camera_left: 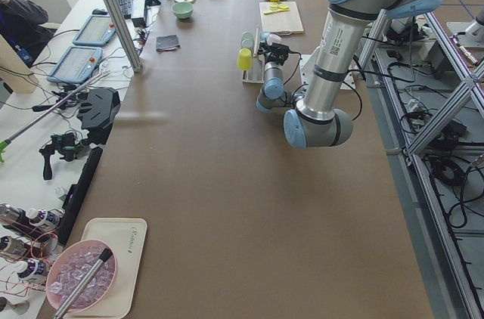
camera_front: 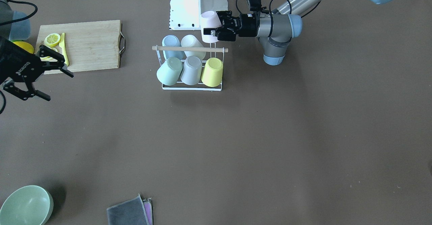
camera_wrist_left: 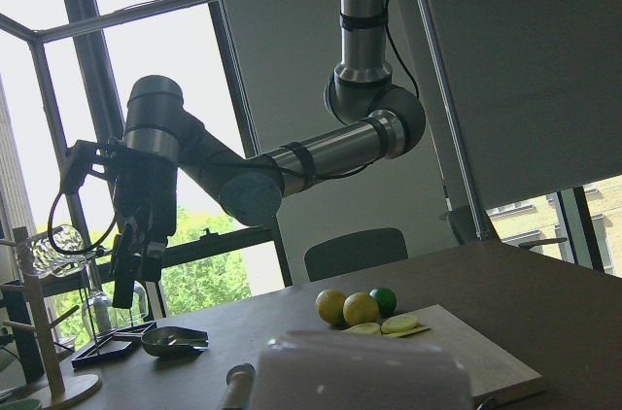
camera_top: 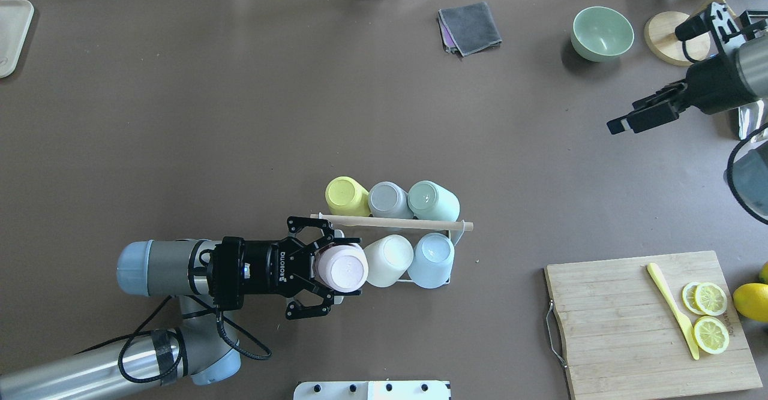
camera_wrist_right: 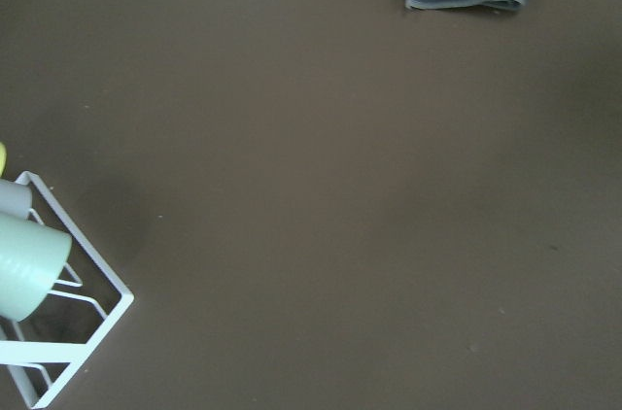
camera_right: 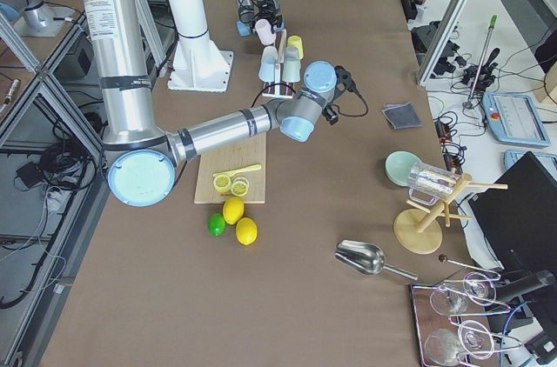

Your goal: Place cup on cup holder

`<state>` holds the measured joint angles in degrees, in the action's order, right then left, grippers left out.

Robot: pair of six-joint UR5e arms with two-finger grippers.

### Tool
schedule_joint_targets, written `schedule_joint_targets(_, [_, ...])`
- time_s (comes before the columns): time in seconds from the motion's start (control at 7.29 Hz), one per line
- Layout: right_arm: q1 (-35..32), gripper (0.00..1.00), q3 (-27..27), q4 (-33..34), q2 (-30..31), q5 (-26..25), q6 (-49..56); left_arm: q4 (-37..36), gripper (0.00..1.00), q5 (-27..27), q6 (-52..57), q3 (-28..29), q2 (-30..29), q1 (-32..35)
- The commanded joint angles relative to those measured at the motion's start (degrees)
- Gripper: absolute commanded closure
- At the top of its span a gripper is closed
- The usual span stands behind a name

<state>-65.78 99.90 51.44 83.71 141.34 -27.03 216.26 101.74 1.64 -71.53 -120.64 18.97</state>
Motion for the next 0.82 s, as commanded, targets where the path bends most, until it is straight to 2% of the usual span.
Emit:
schedule_joint_targets(0.0, [-8.01,0.0,0.29,17.99,2.16,-4.2,6.93,-0.49,0.44,-1.11,0.03,0.34,-0.12,0.01])
schedule_joint_targets(0.14, [-10.74,0.0,0.21,27.22,2.6,-7.27,11.6,-0.49,0.44,-1.2,0.03,0.43,-0.12,0.01])
schedule_joint_targets(0.27, [-12.33,0.0,-1.19,32.97,3.21,-10.09,12.43,-0.58,0.43,-1.54,0.03,0.6,-0.12,0.01])
schedule_joint_targets(0.69, [-19.89,0.0,-7.69,35.49,4.01,-10.38,15.49,-0.92,0.43,-1.9,0.03,0.6,-0.21,0.01])
